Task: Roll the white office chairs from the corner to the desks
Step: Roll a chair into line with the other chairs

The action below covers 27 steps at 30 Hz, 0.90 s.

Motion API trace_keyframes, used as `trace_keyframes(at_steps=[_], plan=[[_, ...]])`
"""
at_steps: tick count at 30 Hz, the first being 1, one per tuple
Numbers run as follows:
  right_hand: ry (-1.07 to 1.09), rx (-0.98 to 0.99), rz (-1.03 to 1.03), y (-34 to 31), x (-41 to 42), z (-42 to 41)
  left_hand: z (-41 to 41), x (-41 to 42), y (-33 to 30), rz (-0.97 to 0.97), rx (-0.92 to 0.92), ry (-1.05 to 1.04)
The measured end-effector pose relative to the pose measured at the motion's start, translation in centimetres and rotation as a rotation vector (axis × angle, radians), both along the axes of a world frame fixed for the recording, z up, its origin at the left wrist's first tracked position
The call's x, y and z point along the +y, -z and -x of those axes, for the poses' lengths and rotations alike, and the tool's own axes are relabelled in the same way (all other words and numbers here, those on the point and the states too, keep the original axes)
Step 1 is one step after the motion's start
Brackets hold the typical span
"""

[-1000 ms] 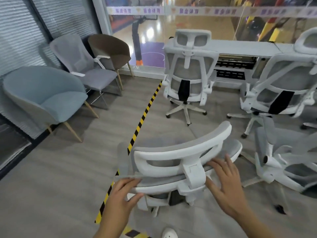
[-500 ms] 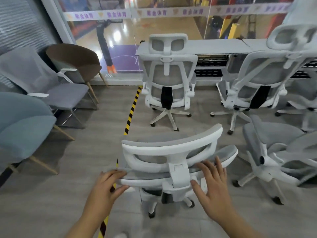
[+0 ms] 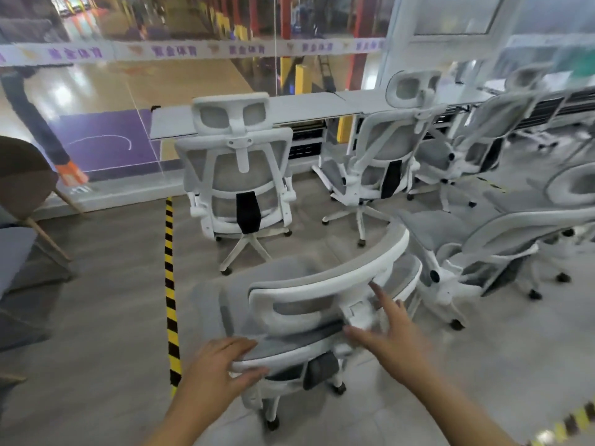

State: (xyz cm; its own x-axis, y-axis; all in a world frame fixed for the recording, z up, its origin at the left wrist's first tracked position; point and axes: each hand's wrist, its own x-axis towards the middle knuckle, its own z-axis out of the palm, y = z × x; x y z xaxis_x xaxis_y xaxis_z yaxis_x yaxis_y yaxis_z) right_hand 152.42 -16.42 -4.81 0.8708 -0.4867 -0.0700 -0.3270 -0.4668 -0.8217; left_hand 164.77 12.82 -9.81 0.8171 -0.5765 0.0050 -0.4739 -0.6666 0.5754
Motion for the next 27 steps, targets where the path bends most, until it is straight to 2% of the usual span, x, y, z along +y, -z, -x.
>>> trace_keyframes(at_steps=[4, 12, 20, 27], plan=[[0.128, 0.025, 0.092, 1.1, 2.2, -3.1, -2.3, 0.3, -0.7, -0.081, -0.027, 0.048], [0.224, 0.09, -0.042, 2.6, 1.2, -3.4, -3.1, 0.5, 1.7, 0.028, -0.175, 0.062], [0.216, 0.109, -0.01, 1.6, 0.7, -5.2, -5.1, -0.6, 2.4, 0.105, -0.234, 0.109], [0.211, 0.086, -0.013, 2.2, 0.6, -7.0, -7.2, -0.6, 2.6, 0.121, -0.151, 0.068]])
